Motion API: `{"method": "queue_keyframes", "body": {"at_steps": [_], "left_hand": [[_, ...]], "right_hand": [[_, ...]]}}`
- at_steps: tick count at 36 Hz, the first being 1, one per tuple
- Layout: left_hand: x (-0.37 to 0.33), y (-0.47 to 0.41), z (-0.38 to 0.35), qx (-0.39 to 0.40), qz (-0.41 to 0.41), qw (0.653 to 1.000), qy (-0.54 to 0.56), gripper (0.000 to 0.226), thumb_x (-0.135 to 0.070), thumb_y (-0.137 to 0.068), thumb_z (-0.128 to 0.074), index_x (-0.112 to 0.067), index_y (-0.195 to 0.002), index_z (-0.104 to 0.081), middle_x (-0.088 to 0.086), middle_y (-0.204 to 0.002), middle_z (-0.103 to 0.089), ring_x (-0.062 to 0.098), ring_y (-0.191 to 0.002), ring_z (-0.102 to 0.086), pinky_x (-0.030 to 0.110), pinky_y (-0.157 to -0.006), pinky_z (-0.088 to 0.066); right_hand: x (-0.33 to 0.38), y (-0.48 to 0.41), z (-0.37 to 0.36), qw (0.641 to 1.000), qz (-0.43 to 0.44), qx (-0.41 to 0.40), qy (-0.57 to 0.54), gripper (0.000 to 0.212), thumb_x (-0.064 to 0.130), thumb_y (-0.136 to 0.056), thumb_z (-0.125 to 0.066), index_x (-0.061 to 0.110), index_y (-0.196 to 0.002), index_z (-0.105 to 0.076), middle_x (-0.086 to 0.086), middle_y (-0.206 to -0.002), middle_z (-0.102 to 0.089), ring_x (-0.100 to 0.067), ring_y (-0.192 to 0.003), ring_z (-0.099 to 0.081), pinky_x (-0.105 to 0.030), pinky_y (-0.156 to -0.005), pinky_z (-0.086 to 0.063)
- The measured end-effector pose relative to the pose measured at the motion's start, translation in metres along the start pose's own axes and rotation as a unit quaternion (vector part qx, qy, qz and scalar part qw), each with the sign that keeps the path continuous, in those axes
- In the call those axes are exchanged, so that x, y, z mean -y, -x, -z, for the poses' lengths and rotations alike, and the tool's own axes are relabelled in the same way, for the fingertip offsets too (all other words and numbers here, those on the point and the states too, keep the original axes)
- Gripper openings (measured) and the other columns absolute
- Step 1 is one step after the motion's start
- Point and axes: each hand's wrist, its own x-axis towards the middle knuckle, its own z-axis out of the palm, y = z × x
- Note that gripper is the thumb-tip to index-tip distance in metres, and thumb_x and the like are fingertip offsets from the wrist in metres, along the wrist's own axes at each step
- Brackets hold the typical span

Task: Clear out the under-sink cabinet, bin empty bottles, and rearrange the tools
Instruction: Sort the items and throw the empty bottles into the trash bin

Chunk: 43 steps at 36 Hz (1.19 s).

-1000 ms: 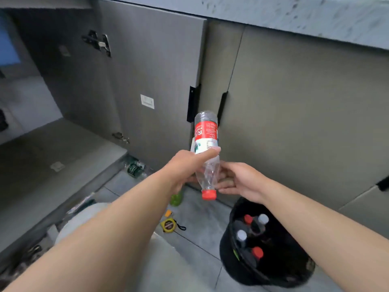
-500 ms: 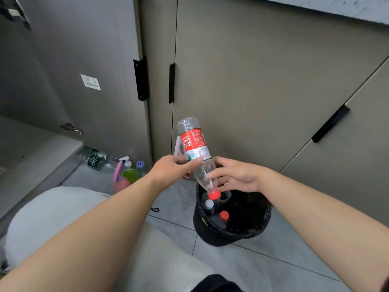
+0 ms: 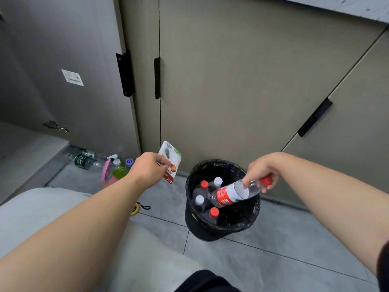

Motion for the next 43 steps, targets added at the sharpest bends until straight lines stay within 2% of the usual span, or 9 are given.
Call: {"method": "queue_keyframes", "body": {"at_steps": [7,9,16,19,26,33,37,40,43], "left_hand": [[0.005,-0.001,-0.001,0.005,-0.002,1.0,-0.012,0.035,-0.012,-0.097,-0.055,-0.035,-0.083,-0.076,-0.002,-0.095,-0.073,0.011,-0.061,-0.063,0.015,-0.039,-0.04],[0.006,-0.001,-0.001,0.01,-0.002,1.0,-0.02,0.037,-0.009,-0.097,-0.052,-0.034,-0.088,-0.078,0.001,-0.101,-0.072,0.011,-0.066,-0.064,0.014,-0.04,-0.041],[0.008,-0.001,-0.002,0.034,0.0,0.999,-0.027,0.038,-0.006,-0.094,-0.051,-0.032,-0.087,-0.078,-0.002,-0.102,-0.074,0.017,-0.081,-0.073,0.034,-0.075,-0.064],[0.007,0.0,-0.002,0.051,0.001,0.998,-0.026,0.034,-0.006,-0.095,-0.052,-0.03,-0.09,-0.075,-0.001,-0.098,-0.075,0.015,-0.08,-0.074,0.033,-0.075,-0.064],[0.001,0.001,-0.003,0.092,0.003,0.995,0.033,0.022,-0.003,-0.099,-0.056,-0.022,-0.11,-0.058,0.008,-0.117,-0.068,0.019,-0.086,-0.076,0.035,-0.072,-0.065],[-0.004,0.001,-0.003,0.109,0.013,0.99,0.085,0.041,-0.007,-0.099,-0.059,-0.021,-0.131,-0.037,0.005,-0.108,-0.074,0.017,-0.084,-0.077,0.034,-0.074,-0.065],[-0.006,0.001,-0.005,0.115,-0.006,0.992,0.056,0.027,-0.007,-0.099,-0.06,-0.017,-0.123,-0.051,0.006,-0.118,-0.072,0.017,-0.091,-0.076,0.033,-0.071,-0.065],[-0.008,0.003,-0.006,0.119,-0.031,0.991,0.051,0.022,-0.006,-0.099,-0.06,-0.018,-0.116,-0.055,0.002,-0.113,-0.072,0.013,-0.087,-0.075,0.025,-0.064,-0.063],[-0.009,0.005,-0.006,0.122,-0.041,0.99,0.052,0.02,-0.008,-0.099,-0.061,-0.02,-0.114,-0.057,-0.001,-0.105,-0.073,0.011,-0.083,-0.075,0.024,-0.063,-0.063]], "right_hand": [[0.037,-0.043,-0.053,0.995,0.032,-0.094,0.028,0.02,0.021,-0.085,-0.066,0.002,-0.078,-0.064,-0.017,-0.068,-0.072,-0.024,-0.051,-0.062,-0.026,-0.054,-0.055],[0.045,-0.055,-0.07,0.988,0.043,-0.144,0.037,0.021,0.022,-0.084,-0.065,0.01,-0.069,-0.056,-0.008,-0.051,-0.062,-0.018,-0.039,-0.055,-0.017,-0.041,-0.043],[0.056,-0.091,-0.11,0.977,0.067,-0.203,-0.013,0.018,0.026,-0.086,-0.061,0.013,-0.076,-0.055,-0.008,-0.089,-0.06,-0.026,-0.08,-0.056,-0.026,-0.062,-0.039],[0.057,-0.1,-0.117,0.98,0.076,-0.179,-0.04,0.028,0.035,-0.089,-0.062,0.018,-0.071,-0.049,-0.005,-0.088,-0.058,-0.025,-0.082,-0.056,-0.026,-0.065,-0.039],[0.057,-0.108,-0.123,0.986,0.077,-0.139,-0.048,0.041,0.041,-0.097,-0.056,0.006,-0.116,-0.063,-0.015,-0.116,-0.066,-0.031,-0.098,-0.064,-0.03,-0.074,-0.047],[0.062,-0.089,-0.097,0.979,0.089,-0.18,-0.031,0.018,0.026,-0.09,-0.057,0.014,-0.102,-0.063,-0.009,-0.107,-0.067,-0.027,-0.1,-0.064,-0.026,-0.076,-0.046],[0.075,-0.065,-0.07,0.917,0.155,-0.27,-0.248,0.024,0.024,-0.089,-0.051,0.015,-0.09,-0.074,-0.008,-0.096,-0.075,-0.028,-0.09,-0.069,-0.033,-0.082,-0.055],[0.086,-0.041,-0.058,0.858,0.239,-0.148,-0.431,0.034,0.043,-0.099,-0.049,0.017,-0.1,-0.071,-0.008,-0.101,-0.074,-0.018,-0.077,-0.067,-0.032,-0.071,-0.049],[0.087,-0.023,-0.052,0.828,0.342,-0.006,-0.445,0.04,0.054,-0.098,-0.05,0.024,-0.119,-0.068,-0.004,-0.116,-0.074,-0.015,-0.093,-0.067,-0.03,-0.076,-0.048]]}}
